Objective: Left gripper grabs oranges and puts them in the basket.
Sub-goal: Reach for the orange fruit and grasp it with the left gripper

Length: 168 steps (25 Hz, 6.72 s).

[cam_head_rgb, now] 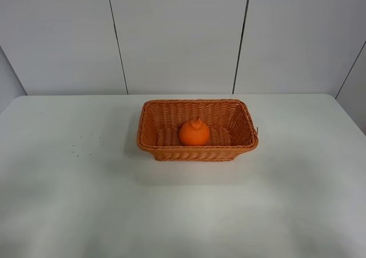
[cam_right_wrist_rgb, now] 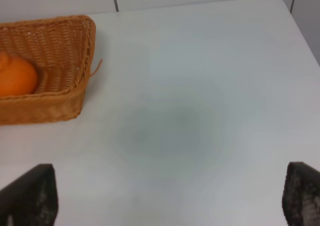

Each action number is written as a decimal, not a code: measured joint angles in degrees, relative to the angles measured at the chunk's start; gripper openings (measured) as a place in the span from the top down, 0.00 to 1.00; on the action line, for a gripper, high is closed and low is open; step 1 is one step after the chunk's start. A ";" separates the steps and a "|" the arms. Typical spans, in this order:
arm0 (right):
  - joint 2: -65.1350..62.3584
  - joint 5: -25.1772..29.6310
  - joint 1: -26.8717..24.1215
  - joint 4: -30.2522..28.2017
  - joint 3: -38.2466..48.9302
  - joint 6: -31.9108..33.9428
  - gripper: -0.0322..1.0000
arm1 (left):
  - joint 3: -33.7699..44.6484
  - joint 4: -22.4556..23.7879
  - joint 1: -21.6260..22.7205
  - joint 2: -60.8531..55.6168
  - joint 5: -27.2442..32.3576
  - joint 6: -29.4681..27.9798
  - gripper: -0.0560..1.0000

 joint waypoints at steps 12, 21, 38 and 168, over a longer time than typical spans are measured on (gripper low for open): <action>0.00 0.00 0.00 0.00 0.00 0.00 0.30 | 0.00 0.00 0.00 0.00 0.00 0.00 0.14; 0.00 0.00 0.00 0.00 0.00 0.00 0.30 | 0.00 0.00 0.00 0.00 0.00 0.00 0.14; 0.00 0.00 0.00 0.00 0.00 0.00 0.30 | 0.00 0.00 -0.25 0.00 0.00 0.00 0.14; 0.00 0.00 0.00 0.64 0.00 0.00 0.30 | 0.00 0.00 -0.25 0.00 0.00 0.02 0.14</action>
